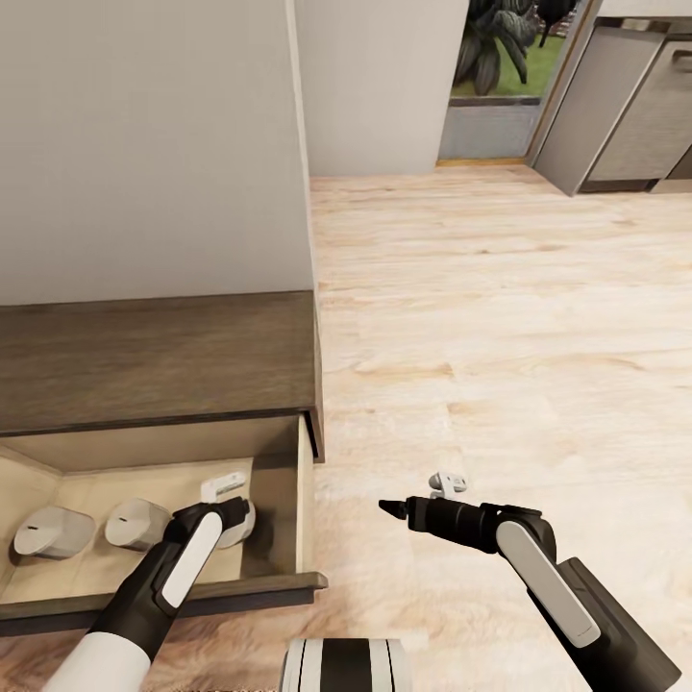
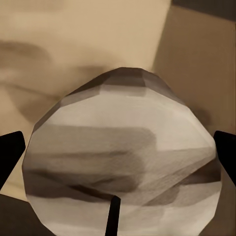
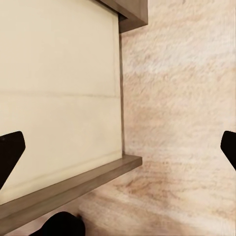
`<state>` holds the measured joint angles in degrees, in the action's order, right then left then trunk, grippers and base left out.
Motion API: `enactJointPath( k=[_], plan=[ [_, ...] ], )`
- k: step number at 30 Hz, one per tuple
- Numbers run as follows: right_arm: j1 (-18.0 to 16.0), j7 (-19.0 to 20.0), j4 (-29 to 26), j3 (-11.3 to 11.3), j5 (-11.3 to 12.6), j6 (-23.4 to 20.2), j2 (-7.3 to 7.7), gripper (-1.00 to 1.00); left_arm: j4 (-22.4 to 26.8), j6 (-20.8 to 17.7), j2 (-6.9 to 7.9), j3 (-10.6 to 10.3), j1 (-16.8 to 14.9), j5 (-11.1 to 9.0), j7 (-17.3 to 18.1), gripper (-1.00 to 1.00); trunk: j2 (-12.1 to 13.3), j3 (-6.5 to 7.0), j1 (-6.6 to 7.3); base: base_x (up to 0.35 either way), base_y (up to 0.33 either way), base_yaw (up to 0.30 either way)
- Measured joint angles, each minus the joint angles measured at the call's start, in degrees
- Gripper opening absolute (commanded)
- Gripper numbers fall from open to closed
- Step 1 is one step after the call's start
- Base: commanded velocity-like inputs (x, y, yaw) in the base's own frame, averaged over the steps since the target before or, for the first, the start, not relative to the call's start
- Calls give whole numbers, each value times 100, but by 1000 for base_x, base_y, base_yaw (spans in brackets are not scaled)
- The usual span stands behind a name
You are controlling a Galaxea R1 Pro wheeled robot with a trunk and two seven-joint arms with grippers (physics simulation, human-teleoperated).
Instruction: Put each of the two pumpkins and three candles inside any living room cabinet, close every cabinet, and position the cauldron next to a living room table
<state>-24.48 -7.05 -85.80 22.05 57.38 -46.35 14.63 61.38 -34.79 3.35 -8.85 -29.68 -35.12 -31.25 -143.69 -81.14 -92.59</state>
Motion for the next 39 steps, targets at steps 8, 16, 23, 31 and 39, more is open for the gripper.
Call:
enactJointPath(
  k=[8, 16, 23, 31, 39],
  plan=[
    [0, 0, 0, 0, 10, 0, 0, 100, 18, -4, 0, 0, 0, -1, 8, -100, -2, -23, -2, 0, 0, 0],
    [0, 0, 0, 0, 11, 0, 0, 100, 33, -15, 9, 14, 0, -8, 11, 100, -2, -23, -2, 0, 0, 0],
    [0, 0, 0, 0, 16, 0, 0, 100, 57, -15, 10, 32, 0, -30, 11, 100, -2, -23, -2, 0, 0, 0],
    [0, 0, 59, 0, 5, 0, 0, 100, 162, -49, 14, 37, 0, -46, -1, 100, -2, -23, -2, 0, 0, 0],
    [0, 0, 82, 0, 4, 0, 0, 100, 488, -70, 20, 41, 8, -57, -6, 100, 3, 65, 9, 0, 0, 0]
  ],
)
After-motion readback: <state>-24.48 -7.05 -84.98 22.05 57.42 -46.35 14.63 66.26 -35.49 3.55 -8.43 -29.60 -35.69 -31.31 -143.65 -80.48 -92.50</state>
